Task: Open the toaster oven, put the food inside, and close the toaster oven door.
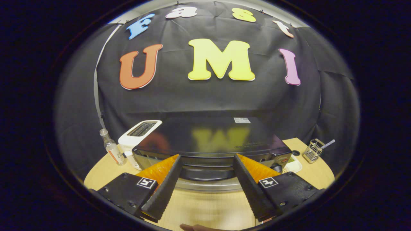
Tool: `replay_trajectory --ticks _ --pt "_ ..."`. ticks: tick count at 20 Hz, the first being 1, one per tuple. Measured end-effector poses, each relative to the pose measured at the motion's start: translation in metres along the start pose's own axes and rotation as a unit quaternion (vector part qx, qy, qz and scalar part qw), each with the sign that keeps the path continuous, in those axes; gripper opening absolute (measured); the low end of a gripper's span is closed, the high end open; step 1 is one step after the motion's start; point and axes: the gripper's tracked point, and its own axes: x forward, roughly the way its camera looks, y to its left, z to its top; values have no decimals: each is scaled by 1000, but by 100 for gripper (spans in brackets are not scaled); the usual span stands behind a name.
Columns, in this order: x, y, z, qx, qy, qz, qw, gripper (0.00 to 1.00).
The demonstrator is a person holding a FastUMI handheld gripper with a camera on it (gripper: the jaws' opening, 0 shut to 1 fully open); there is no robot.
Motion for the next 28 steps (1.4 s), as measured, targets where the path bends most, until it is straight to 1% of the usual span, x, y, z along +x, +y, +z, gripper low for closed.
replay_trajectory --ticks 8,14,16,22,24,28 --pt "-43 2 -39 -30 0 4 1000 100" --pt "-67 3 -84 -47 27 -7 999 100" --pt "-72 4 -96 -58 33 -9 998 100" --pt "-77 4 -131 -60 68 9 996 100" --pt "-78 4 -142 -54 78 12 995 100" --pt "-74 6 -175 -43 119 21 992 100"
